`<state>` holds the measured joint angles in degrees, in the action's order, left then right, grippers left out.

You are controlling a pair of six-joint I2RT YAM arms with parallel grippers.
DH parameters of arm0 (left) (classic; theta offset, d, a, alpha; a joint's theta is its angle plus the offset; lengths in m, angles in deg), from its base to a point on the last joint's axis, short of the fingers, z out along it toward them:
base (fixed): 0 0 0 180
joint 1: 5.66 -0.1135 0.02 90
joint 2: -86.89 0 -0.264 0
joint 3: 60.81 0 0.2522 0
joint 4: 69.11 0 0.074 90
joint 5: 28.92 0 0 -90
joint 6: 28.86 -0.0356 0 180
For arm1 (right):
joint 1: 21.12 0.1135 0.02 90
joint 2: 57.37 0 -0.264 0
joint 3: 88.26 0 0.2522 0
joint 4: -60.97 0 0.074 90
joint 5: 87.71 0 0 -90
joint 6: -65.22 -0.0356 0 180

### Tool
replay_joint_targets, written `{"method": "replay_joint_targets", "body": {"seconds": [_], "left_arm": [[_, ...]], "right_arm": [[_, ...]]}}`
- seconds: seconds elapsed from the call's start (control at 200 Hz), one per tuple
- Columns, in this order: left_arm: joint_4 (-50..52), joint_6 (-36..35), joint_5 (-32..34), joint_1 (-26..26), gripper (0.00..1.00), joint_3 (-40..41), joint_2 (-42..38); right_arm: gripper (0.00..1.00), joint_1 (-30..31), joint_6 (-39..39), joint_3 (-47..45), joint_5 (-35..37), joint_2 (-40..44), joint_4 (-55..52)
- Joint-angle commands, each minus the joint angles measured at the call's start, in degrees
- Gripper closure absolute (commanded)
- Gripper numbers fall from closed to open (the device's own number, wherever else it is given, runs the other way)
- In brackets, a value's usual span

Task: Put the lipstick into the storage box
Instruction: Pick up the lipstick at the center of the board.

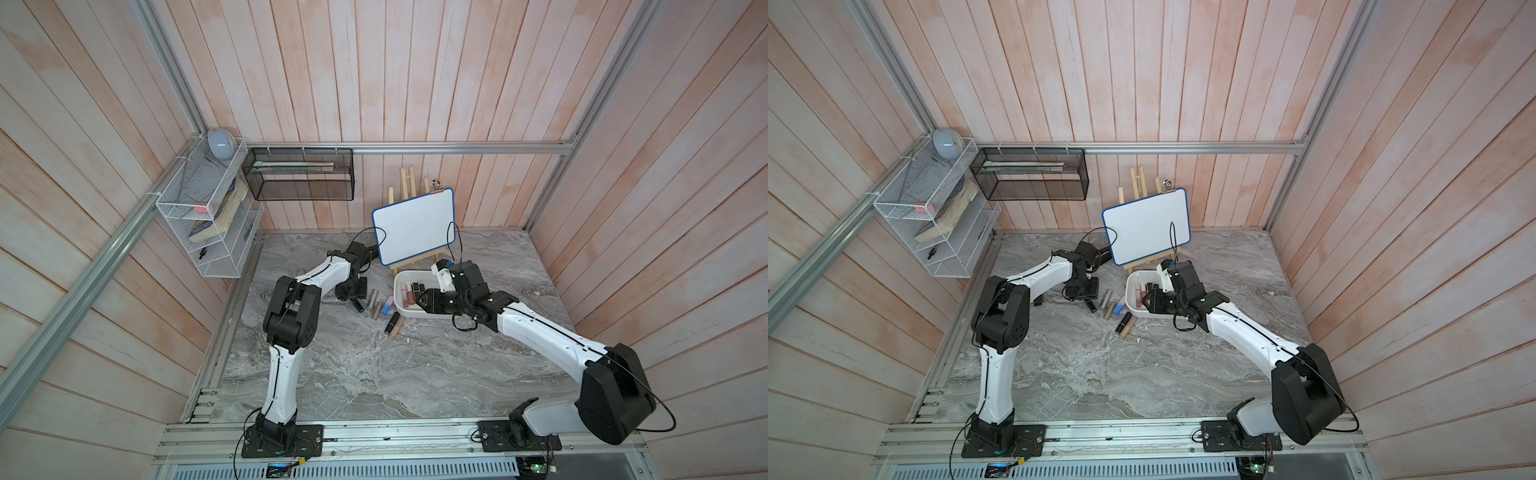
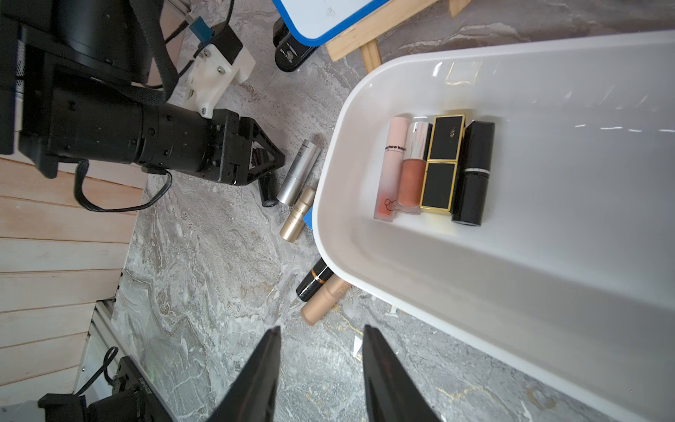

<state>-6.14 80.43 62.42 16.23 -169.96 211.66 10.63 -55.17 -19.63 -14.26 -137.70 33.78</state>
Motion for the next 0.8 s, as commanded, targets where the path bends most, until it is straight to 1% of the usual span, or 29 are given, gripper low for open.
{"method": "replay_joint_targets", "body": {"seconds": [0.0,0.02,0.305,0.4,0.425,0.57,0.795], "left_arm": [[0.71,-0.35,1.34,0.26,0.54,1.56,0.41],[0.56,-0.37,1.30,0.26,0.54,1.75,0.43],[-0.41,-0.53,1.11,0.26,0.75,3.37,-0.03],[-0.93,-0.71,0.97,0.26,0.78,3.77,-0.56],[-1.04,-0.75,0.88,0.13,0.81,3.90,-0.66],[-1.67,-1.15,0.18,-0.05,0.82,4.81,-1.66],[-4.55,-1.75,-2.90,-1.18,0.81,7.41,-4.77]], "right_arm": [[0.59,0.22,-0.11,-0.89,0.65,1.39,1.03],[0.59,0.22,-0.17,-0.83,0.63,1.41,1.04],[0.59,0.20,-0.46,-0.97,0.82,1.94,0.95],[0.59,0.23,-0.54,-0.74,0.91,2.11,0.86],[0.59,0.23,-0.55,-0.81,0.91,2.11,0.86],[0.59,0.21,-0.77,-0.42,0.91,2.20,0.86],[0.59,0.25,-1.13,-0.39,0.33,2.38,1.05]]}}
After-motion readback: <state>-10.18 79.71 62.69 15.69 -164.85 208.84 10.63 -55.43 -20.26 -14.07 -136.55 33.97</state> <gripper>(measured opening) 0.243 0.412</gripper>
